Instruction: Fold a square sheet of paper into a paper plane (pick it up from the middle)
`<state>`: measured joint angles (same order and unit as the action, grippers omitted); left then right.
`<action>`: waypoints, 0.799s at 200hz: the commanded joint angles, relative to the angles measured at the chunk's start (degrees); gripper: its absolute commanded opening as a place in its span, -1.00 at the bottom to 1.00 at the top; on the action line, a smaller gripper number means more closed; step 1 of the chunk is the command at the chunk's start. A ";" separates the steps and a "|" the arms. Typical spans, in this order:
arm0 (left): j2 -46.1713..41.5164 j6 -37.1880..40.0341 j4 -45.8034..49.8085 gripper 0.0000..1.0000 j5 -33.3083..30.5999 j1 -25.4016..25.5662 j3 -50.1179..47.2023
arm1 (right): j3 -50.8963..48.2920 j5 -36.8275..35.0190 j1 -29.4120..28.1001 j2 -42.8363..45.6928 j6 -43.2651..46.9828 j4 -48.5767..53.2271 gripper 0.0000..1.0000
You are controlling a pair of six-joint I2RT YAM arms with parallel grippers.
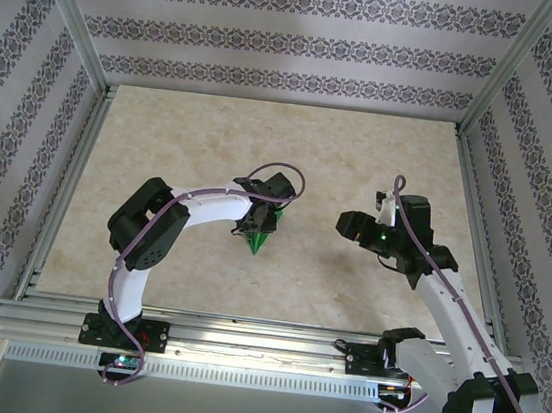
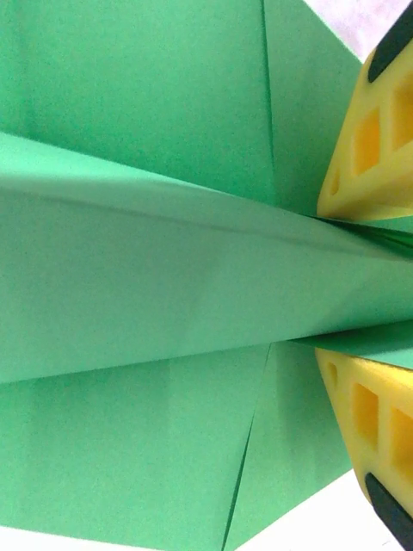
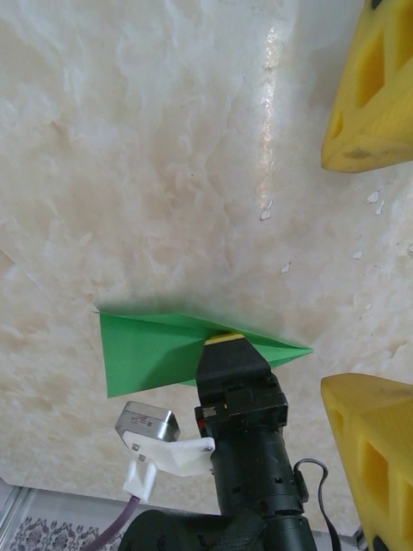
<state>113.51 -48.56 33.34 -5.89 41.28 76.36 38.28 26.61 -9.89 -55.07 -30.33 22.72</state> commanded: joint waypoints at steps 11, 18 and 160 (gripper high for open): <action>0.88 -1.04 5.78 -0.22 -2.34 0.82 2.47 | -0.84 2.54 2.00 -0.65 1.94 0.88 0.31; 0.64 -1.02 6.02 -0.22 -2.54 0.81 2.72 | -0.88 2.63 2.47 -0.57 2.04 1.04 0.33; -15.77 2.94 0.25 0.02 -3.85 0.46 -2.37 | 0.62 -7.98 6.99 -0.06 7.89 6.09 0.96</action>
<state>102.69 -48.07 35.38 -7.16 41.63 76.73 38.00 24.43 -3.84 -54.83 -24.97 26.85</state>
